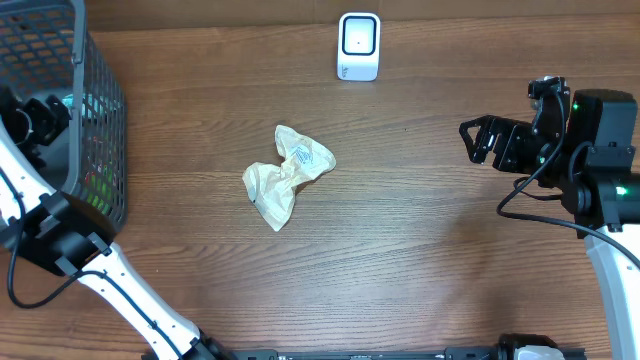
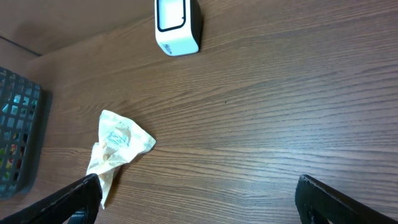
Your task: Scan the item barcode
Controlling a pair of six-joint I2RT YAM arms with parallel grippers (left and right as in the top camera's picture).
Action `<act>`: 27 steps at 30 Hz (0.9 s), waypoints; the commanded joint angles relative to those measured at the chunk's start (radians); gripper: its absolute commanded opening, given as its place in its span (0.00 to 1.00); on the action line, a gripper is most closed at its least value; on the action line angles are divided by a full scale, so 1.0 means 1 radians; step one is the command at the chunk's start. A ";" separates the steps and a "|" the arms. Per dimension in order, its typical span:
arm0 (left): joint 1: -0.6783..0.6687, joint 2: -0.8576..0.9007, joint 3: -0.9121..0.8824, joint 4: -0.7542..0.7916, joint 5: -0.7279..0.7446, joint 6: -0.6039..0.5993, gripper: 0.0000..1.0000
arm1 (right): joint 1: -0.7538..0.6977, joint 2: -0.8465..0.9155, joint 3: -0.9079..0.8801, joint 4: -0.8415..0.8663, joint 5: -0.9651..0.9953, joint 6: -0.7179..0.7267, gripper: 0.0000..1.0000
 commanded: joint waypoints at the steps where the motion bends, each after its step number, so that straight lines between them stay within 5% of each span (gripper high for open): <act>1: -0.038 0.042 0.005 0.004 0.035 0.057 1.00 | -0.002 -0.002 0.023 0.003 -0.005 0.000 1.00; 12: -0.075 0.126 -0.005 -0.006 -0.016 0.076 0.99 | -0.002 -0.002 0.023 0.002 -0.005 0.000 1.00; 19: -0.077 0.180 -0.005 -0.027 -0.018 0.076 0.88 | -0.002 -0.002 0.023 0.002 -0.005 0.000 1.00; 25: -0.079 0.204 -0.005 -0.042 -0.014 0.076 0.46 | -0.002 -0.002 0.023 0.002 -0.005 0.000 1.00; 27: -0.079 0.201 -0.002 -0.047 -0.013 0.075 0.23 | -0.002 -0.002 0.023 0.002 -0.005 0.000 1.00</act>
